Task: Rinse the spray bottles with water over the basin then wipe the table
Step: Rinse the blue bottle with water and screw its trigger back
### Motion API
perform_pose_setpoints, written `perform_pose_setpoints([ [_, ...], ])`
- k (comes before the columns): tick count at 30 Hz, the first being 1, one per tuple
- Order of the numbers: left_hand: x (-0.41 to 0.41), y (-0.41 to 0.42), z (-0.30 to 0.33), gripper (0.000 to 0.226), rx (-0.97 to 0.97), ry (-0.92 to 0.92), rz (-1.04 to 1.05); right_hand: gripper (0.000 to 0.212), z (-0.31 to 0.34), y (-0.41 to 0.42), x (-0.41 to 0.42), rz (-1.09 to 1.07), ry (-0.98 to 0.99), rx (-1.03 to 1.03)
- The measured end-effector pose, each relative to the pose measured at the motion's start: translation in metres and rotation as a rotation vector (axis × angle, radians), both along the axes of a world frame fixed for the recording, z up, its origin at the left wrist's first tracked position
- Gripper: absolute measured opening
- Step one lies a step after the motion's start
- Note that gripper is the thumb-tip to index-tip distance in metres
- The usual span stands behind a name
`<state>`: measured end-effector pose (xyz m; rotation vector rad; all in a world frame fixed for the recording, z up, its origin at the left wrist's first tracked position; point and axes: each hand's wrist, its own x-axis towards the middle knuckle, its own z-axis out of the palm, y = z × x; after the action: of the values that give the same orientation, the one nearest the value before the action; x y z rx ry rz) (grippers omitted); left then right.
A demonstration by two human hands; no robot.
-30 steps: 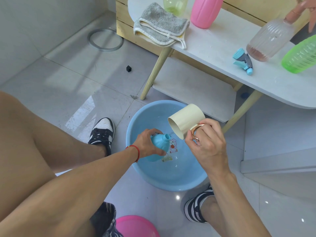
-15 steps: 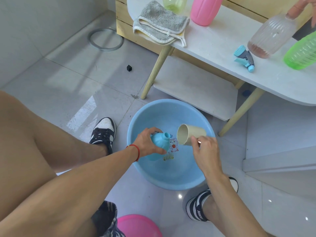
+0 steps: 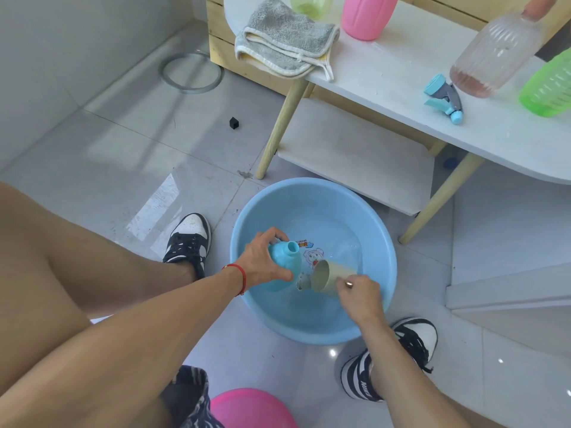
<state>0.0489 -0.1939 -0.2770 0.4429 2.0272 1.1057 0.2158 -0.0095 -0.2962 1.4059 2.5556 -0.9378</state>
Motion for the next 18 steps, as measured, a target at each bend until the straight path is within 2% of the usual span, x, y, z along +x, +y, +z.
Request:
perform_pose_setpoints([
  [3,0.0,0.0,0.0,0.065,-0.014,0.011,0.007,0.034,0.023,0.014,0.001,-0.135,0.081,-0.143],
  [6,0.0,0.001,0.0,0.066,-0.019,0.02,0.006,0.027,0.054,0.022,0.001,-0.125,0.137,-0.206],
  [15,-0.002,0.006,0.001,0.064,-0.051,0.073,-0.011,0.025,0.12,0.018,-0.018,0.089,0.349,-0.12],
  [18,-0.002,0.007,-0.002,0.063,-0.071,0.103,-0.034,0.044,0.127,0.014,-0.026,0.144,0.385,-0.01],
])
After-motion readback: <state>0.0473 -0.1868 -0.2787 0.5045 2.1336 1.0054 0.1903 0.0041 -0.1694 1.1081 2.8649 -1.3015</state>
